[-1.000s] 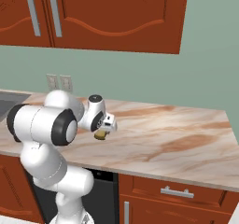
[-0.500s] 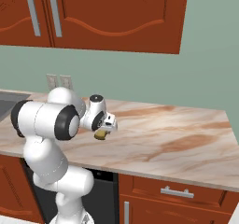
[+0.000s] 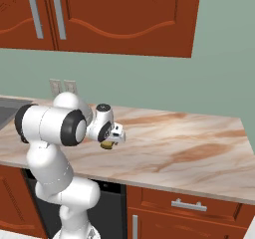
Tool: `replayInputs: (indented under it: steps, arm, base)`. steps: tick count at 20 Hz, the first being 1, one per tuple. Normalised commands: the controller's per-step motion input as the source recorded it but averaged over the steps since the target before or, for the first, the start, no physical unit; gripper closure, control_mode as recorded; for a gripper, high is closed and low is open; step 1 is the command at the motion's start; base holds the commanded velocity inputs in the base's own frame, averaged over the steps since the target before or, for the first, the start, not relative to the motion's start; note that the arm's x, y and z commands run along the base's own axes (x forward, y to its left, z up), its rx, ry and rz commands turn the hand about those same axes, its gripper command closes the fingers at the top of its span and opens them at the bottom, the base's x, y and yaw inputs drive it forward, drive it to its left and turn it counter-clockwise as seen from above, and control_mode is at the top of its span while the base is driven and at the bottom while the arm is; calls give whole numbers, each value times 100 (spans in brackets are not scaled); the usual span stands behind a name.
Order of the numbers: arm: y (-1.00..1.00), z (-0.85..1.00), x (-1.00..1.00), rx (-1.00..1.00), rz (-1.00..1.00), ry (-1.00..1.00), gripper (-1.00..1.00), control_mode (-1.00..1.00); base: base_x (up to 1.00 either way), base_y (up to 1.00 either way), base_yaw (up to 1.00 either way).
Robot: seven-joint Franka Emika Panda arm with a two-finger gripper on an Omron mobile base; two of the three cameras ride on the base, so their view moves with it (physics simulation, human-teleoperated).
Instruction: Pick up the sponge from the counter and clean the cutting board by briefly scrubbing or pressing down on the cutting board. Once finished, release the sponge.
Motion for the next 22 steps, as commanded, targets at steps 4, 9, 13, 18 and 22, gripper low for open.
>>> replayInputs:
  steps: [4, 9, 13, 18, 22]
  arm:
    - [0, 0, 0, 0, 0, 0, 100, -100]
    - [0, 0, 0, 0, 0, 0, 100, -100]
    - [17, 0, 1, 0, 0, 0, 100, -100]
    - [43, 8, 0, 1, 1, 0, 100, -100]
    - [51, 27, 0, 1, 4, 0, 100, -100]
  base:
    - [0, 0, 0]
    - [0, 0, 0]
    - [0, 0, 0]
    - [0, 0, 0]
    - [0, 0, 0]
